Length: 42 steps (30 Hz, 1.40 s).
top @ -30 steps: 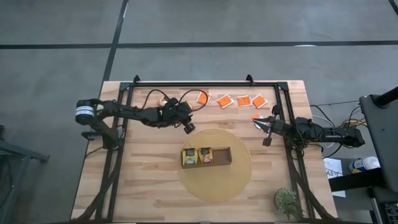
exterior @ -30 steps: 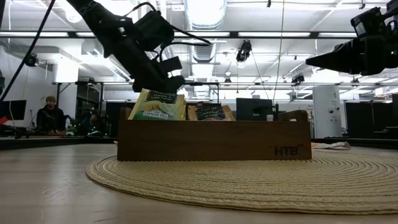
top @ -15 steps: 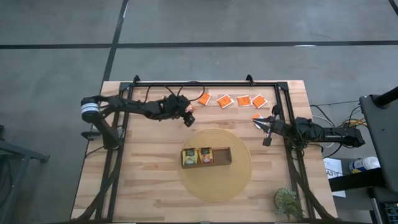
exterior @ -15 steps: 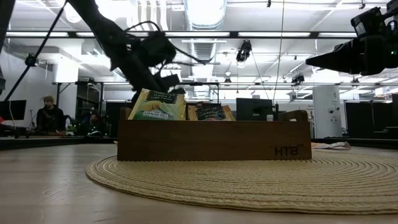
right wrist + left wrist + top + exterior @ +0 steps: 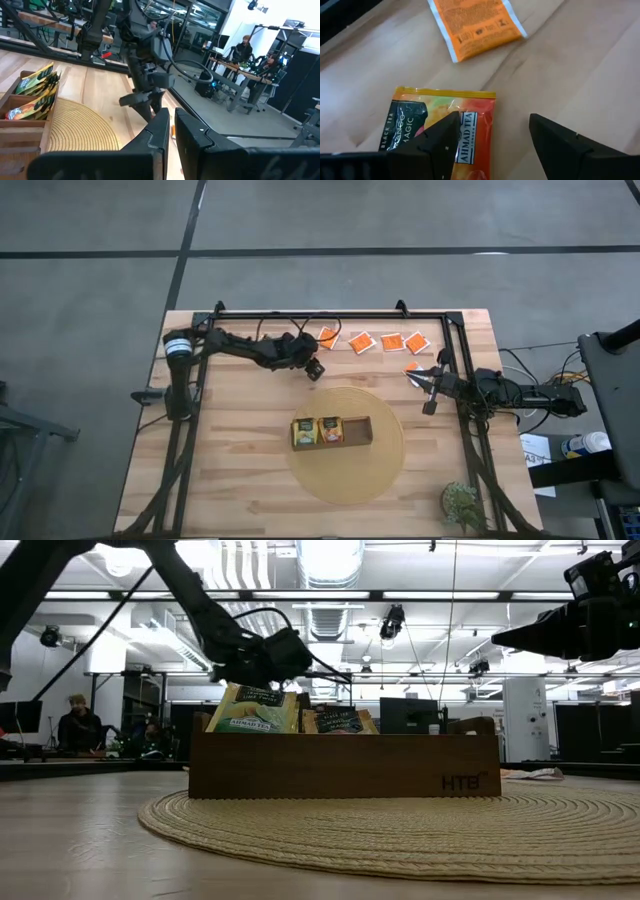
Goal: Pick & Place Tea
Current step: Put the yellow tea bag into the middle section of the wooden organizer
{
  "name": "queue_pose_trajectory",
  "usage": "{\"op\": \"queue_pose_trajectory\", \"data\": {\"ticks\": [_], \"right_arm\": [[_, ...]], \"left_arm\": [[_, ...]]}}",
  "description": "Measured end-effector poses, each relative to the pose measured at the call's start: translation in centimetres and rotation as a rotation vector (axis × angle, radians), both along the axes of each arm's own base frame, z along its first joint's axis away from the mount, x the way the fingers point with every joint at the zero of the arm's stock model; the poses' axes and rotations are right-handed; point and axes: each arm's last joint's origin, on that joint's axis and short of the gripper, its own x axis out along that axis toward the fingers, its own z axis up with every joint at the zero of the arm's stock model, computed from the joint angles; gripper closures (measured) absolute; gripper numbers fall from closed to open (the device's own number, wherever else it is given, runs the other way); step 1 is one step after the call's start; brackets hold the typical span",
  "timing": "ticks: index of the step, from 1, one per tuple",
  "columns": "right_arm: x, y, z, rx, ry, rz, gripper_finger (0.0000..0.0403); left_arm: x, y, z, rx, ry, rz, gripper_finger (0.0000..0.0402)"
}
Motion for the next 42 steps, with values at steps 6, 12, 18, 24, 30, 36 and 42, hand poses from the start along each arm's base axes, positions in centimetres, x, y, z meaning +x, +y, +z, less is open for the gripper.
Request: {"op": "queue_pose_trajectory", "data": {"ticks": [6, 12, 18, 24, 30, 36, 42], "right_arm": [[0.0, 0.0, 0.0, 0.0, 0.0, 0.0, 0.0376], [0.0, 0.0, 0.0, 0.0, 0.0, 0.0, 0.0376], [0.0, 0.0, 0.0, 0.0, 0.0, 0.0, 0.0376], [0.0, 0.0, 0.0, 0.0, 0.0, 0.0, 0.0376], [0.0, 0.0, 0.0, 0.0, 0.0, 0.0, 0.0376], [0.0, 0.0, 0.0, 0.0, 0.0, 0.0, 0.0376], [0.0, 0.0, 0.0, 0.0, 0.0, 0.0, 0.0376]], "left_arm": [[0.8, 0.5, 0.0, -0.031, 0.071, 0.009, 0.0164], [0.4, -0.1, 0.8, -0.045, 0.092, -0.006, 0.019], [0.1, -0.2, 0.9, -0.045, 0.127, -0.014, 0.0287], [0.1, -0.2, 1.0, -0.035, 0.135, -0.036, 0.0389], [0.1, -0.4, 1.3, -0.032, 0.138, -0.053, 0.0392], [0.3, -2.1, 2.6, -0.007, 0.148, -0.104, 0.0395], [1.2, -5.0, 4.7, 0.091, 0.126, -0.15, 0.0396]]}}
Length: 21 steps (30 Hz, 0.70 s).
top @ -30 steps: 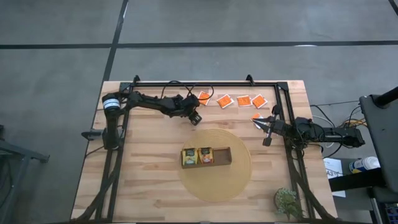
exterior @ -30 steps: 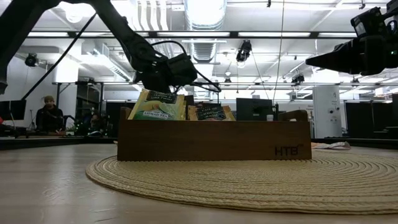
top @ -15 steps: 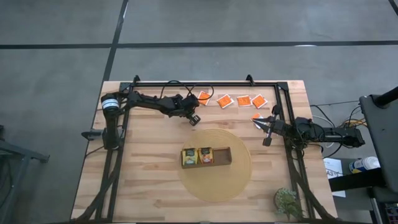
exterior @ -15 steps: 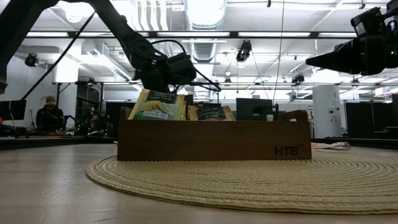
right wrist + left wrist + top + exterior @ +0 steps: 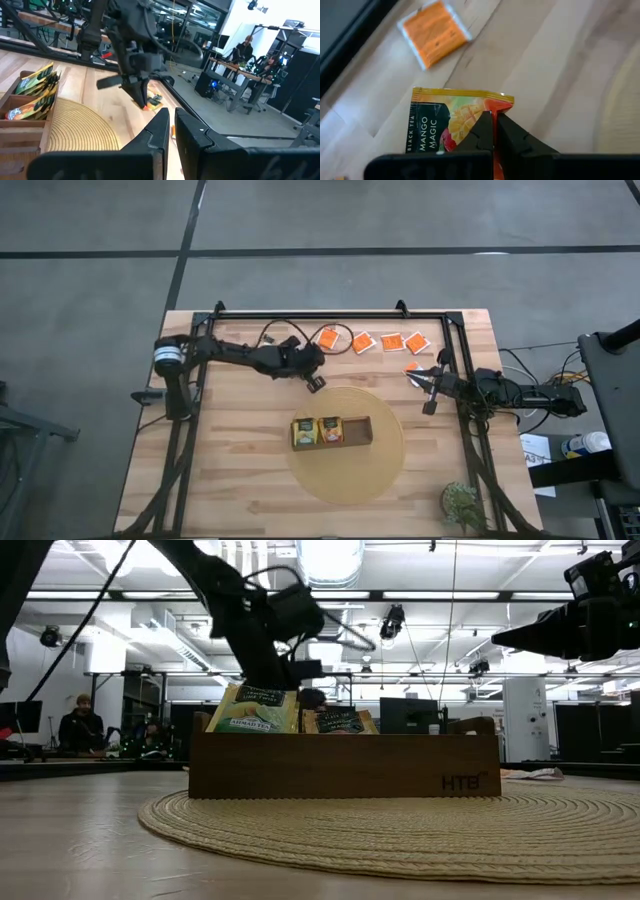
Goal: Pick & Place Tea
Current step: Put the yellow tea bag into the middle section of the wooden organizer
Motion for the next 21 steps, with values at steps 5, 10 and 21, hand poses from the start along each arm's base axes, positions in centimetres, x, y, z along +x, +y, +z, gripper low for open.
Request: {"op": "queue_pose_trajectory", "data": {"ticks": [5, 10, 21], "right_arm": [[0.0, 0.0, 0.0, 0.0, -0.001, 0.001, 0.0376], [0.0, 0.0, 0.0, 0.0, -0.001, 0.0, 0.0376], [0.0, 0.0, 0.0, 0.0, -0.001, 0.0, 0.0376]], "left_arm": [[0.6, -3.0, 1.4, 0.072, -0.028, -0.04, 0.0396], [0.7, -6.6, 2.5, 0.151, -0.042, -0.093, 0.0396], [0.8, -14.7, 4.2, 0.311, -0.087, -0.22, 0.0396]]}}
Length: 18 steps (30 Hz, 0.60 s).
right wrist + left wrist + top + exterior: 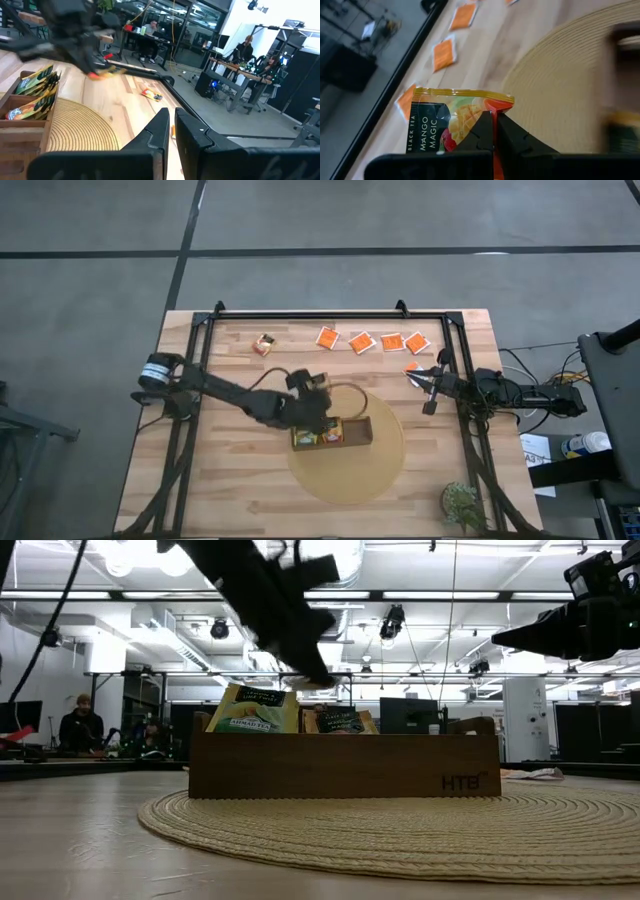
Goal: Pick & Place Tea
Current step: Put the yellow tea bag into the middle section of the wooden organizer
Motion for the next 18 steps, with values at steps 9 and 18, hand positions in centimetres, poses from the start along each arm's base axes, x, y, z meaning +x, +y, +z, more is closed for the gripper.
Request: {"op": "queue_pose_trajectory", "data": {"ticks": [9, 18], "right_arm": [[0.0, 0.0, 0.0, 0.0, 0.0, 0.0, 0.0376], [0.0, 0.0, 0.0, 0.0, 0.0, 0.0, 0.0376]], "left_arm": [[-0.4, -5.2, 1.9, 0.002, -0.082, -0.1, 0.0396], [-1.4, -8.6, 2.1, -0.089, -0.162, -0.139, 0.0396]]}}
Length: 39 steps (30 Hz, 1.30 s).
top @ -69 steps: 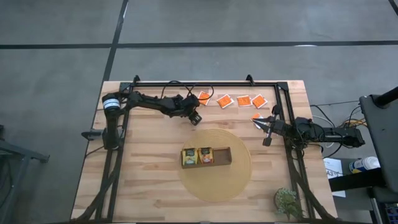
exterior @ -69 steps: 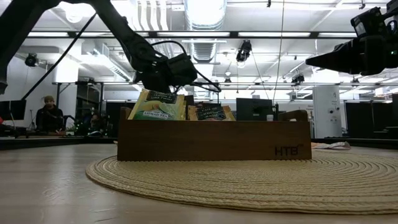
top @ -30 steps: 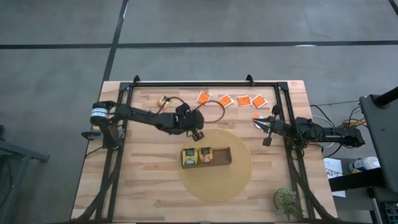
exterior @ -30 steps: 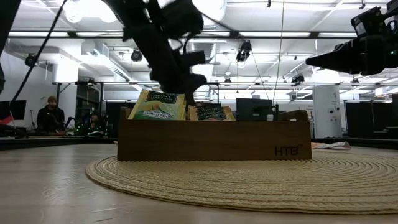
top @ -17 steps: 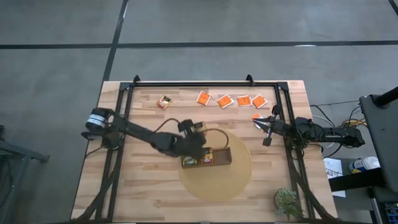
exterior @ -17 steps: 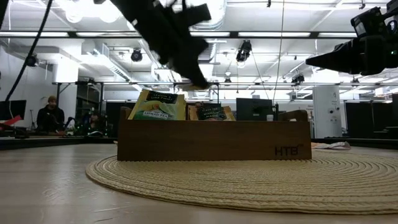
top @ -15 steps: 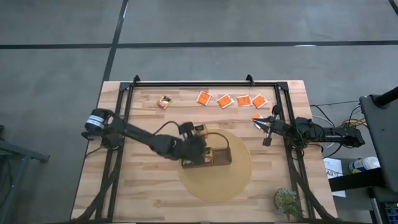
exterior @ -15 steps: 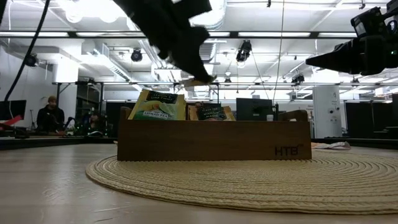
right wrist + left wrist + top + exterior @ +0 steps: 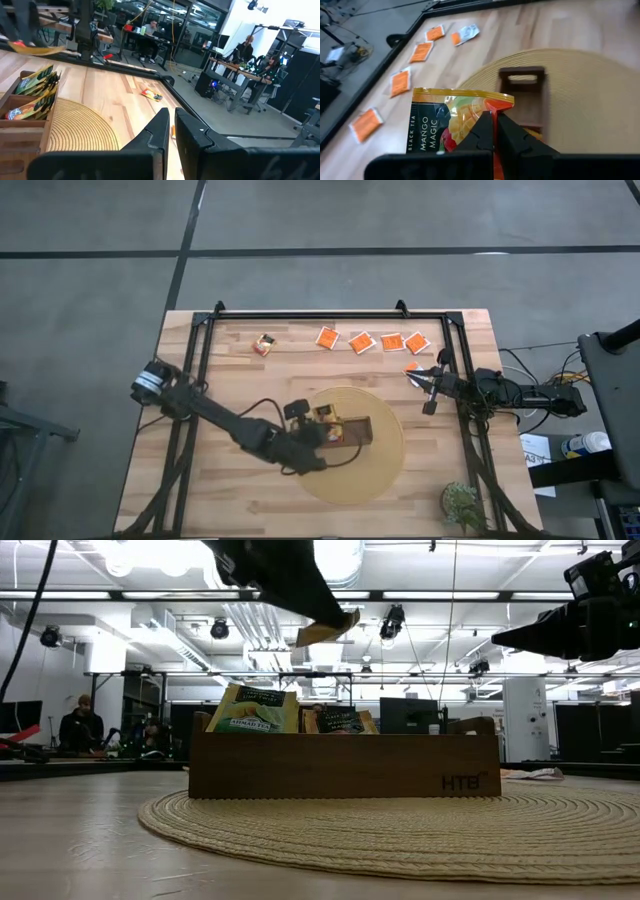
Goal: Pick & Place Tea
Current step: Put the yellow tea bag into the middle section of the wooden organizer
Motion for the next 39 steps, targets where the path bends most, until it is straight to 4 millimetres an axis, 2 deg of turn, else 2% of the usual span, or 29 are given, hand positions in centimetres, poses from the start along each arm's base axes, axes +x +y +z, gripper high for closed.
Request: {"op": "queue_pose_trajectory", "data": {"ticks": [6, 18, 27, 34, 39], "right_arm": [[0.0, 0.0, 0.0, 0.0, 0.0, 0.0, 0.0376], [0.0, 0.0, 0.0, 0.0, 0.001, 0.0, 0.0376], [0.0, 0.0, 0.0, 0.0, 0.002, 0.0, 0.0376], [0.0, 0.0, 0.0, 0.0, 0.001, 0.0, 0.0376], [0.0, 0.0, 0.0, 0.0, 0.001, 0.0, 0.0376]], "left_arm": [[0.2, -1.7, -1.3, -0.022, -0.016, -0.018, 0.0396], [1.5, -2.3, -3.4, -0.005, 0.036, -0.039, 0.0396], [2.3, -1.4, -4.5, 0.019, 0.053, 0.008, 0.0396], [3.1, -0.3, -6.3, 0.035, 0.098, 0.038, 0.0396], [3.4, 0.1, -6.8, 0.024, 0.108, 0.049, 0.0379]]}}
